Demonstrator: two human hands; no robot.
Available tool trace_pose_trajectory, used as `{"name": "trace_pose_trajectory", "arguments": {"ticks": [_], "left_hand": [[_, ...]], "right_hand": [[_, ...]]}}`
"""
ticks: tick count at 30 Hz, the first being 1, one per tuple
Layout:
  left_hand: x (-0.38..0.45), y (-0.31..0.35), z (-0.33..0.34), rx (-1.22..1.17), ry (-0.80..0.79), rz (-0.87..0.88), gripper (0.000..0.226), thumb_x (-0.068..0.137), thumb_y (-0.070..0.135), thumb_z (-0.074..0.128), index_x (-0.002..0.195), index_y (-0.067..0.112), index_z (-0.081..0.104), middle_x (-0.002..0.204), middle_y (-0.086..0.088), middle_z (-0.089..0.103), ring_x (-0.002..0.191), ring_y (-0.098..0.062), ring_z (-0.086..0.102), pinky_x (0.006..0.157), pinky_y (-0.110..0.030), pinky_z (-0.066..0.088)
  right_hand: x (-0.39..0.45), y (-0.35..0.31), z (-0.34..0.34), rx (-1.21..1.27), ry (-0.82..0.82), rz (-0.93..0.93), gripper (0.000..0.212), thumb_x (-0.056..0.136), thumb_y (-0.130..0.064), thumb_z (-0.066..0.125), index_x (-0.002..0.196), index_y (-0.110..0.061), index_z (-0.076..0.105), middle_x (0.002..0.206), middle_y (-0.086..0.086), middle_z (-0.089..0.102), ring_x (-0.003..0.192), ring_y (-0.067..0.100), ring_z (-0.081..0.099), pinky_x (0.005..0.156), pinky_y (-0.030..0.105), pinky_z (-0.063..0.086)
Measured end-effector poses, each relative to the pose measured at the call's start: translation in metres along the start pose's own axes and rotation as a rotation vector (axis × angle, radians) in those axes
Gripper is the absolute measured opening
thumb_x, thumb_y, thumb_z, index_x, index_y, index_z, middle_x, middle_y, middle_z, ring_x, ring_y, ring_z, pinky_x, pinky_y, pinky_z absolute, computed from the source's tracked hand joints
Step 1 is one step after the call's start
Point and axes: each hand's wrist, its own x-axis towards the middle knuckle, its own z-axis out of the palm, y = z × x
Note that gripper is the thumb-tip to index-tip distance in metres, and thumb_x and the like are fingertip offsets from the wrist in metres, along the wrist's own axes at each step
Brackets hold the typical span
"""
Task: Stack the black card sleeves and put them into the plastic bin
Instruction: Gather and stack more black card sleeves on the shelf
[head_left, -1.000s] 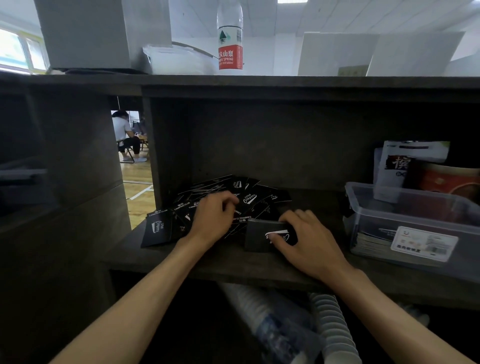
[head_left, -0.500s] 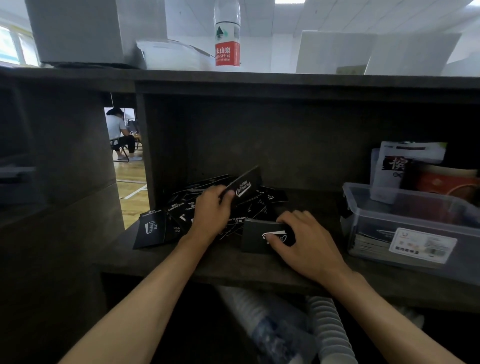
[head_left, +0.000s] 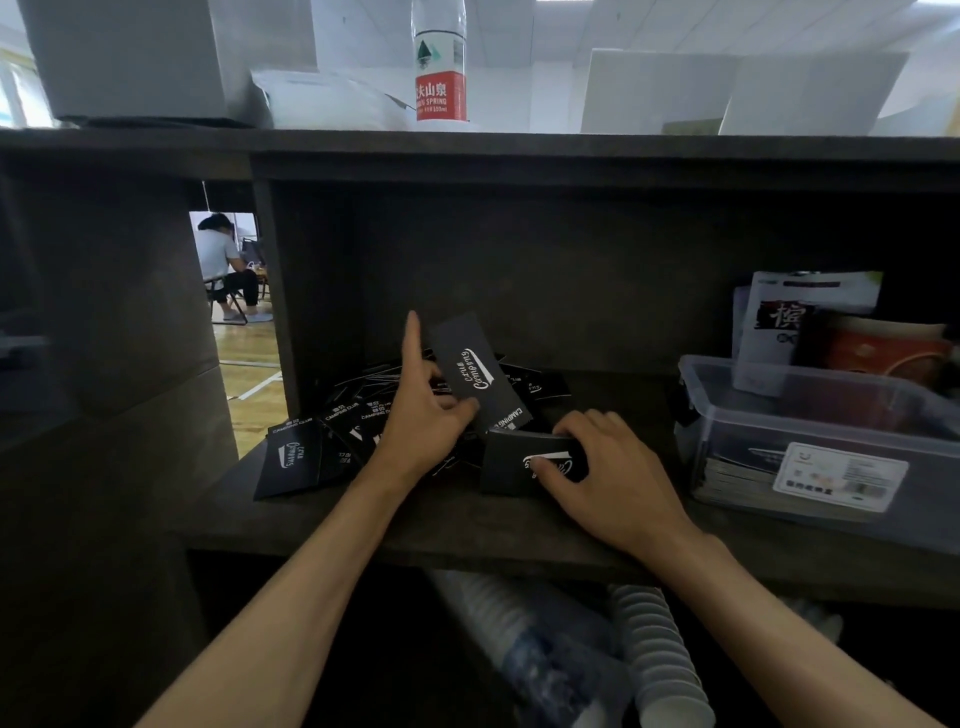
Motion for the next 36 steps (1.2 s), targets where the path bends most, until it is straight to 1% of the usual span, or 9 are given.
{"name": "trace_pose_trajectory", "arguments": {"ticks": [4,10,13,16,19,21,24,31,36], "left_hand": [[-0.002,0.003,0.004,-0.100,-0.054,-0.018,0.102,0.081,-0.015,0.065,0.150,0.039,0.014,0.121,0.005,0.059,0.083,-0.021,0.074,0.068,-0.024,0.057],[-0.025,0.009,0.001,-0.016,0.025,-0.094,0.037,0.093,0.000,0.059,0.107,0.032,0.045,0.107,-0.002,0.068,0.081,-0.014,0.071,0.061,-0.021,0.053],[-0.036,0.013,-0.006,0.297,-0.056,-0.033,0.021,0.095,0.009,0.056,0.090,0.030,0.057,0.096,0.004,0.065,0.081,-0.007,0.065,0.066,-0.018,0.049],[-0.047,0.021,-0.012,0.553,-0.146,0.056,0.021,0.091,0.015,0.058,0.080,0.032,0.061,0.091,0.013,0.058,0.086,0.002,0.056,0.075,-0.011,0.040],[-0.056,0.023,-0.021,0.866,0.093,0.025,0.006,0.090,0.026,0.060,0.093,0.027,0.065,0.099,0.007,0.058,0.095,-0.011,0.057,0.090,-0.033,0.044],[-0.060,0.021,-0.030,1.154,0.263,-0.118,0.030,0.089,0.042,0.059,0.110,0.020,0.062,0.113,-0.004,0.057,0.109,-0.025,0.053,0.096,-0.042,0.039],[-0.067,0.017,-0.035,1.325,0.269,-0.309,0.067,0.082,0.070,0.054,0.116,0.012,0.060,0.123,-0.012,0.053,0.118,-0.032,0.048,0.101,-0.045,0.035],[-0.065,0.016,-0.038,1.150,0.279,-0.380,0.073,0.076,0.068,0.065,0.119,0.010,0.054,0.121,-0.012,0.056,0.118,-0.033,0.051,0.101,-0.045,0.035],[-0.070,0.021,-0.041,0.728,0.400,-0.248,0.032,0.090,0.024,0.067,0.115,0.017,0.048,0.108,-0.009,0.068,0.106,-0.032,0.062,0.086,-0.035,0.041]], "right_hand": [[0.001,0.001,0.002,-0.029,0.018,0.023,0.029,0.082,-0.057,0.059,0.098,-0.033,0.052,0.090,-0.017,0.047,0.087,0.005,0.044,0.065,0.024,0.035],[0.002,0.001,0.002,-0.013,-0.010,0.103,0.043,0.084,-0.059,0.060,0.117,-0.034,0.044,0.104,-0.016,0.043,0.096,0.004,0.046,0.071,0.024,0.039],[0.003,-0.002,0.001,-0.009,-0.080,0.098,0.053,0.086,-0.059,0.057,0.130,-0.035,0.040,0.117,-0.012,0.047,0.106,0.007,0.044,0.077,0.026,0.042],[0.002,-0.004,-0.003,-0.003,-0.083,0.062,0.041,0.085,-0.059,0.054,0.118,-0.035,0.049,0.107,-0.013,0.049,0.103,0.006,0.042,0.081,0.029,0.044],[0.000,-0.005,-0.006,0.034,-0.090,0.003,0.029,0.087,-0.059,0.052,0.102,-0.035,0.052,0.095,-0.016,0.050,0.095,0.005,0.042,0.080,0.029,0.044],[0.001,-0.008,-0.006,0.023,-0.082,-0.051,0.026,0.089,-0.061,0.051,0.097,-0.036,0.052,0.091,-0.017,0.050,0.091,0.004,0.043,0.076,0.028,0.044],[0.002,-0.013,-0.002,0.036,-0.058,-0.075,0.025,0.088,-0.062,0.049,0.095,-0.038,0.051,0.089,-0.018,0.049,0.087,0.003,0.041,0.075,0.028,0.044],[0.001,-0.012,0.002,0.065,-0.052,-0.090,0.032,0.085,-0.065,0.046,0.098,-0.037,0.053,0.090,-0.019,0.048,0.088,0.002,0.040,0.075,0.024,0.040],[0.000,-0.012,0.001,0.079,-0.051,-0.100,0.032,0.085,-0.064,0.047,0.100,-0.036,0.054,0.091,-0.020,0.049,0.088,0.001,0.041,0.074,0.022,0.041]]}}
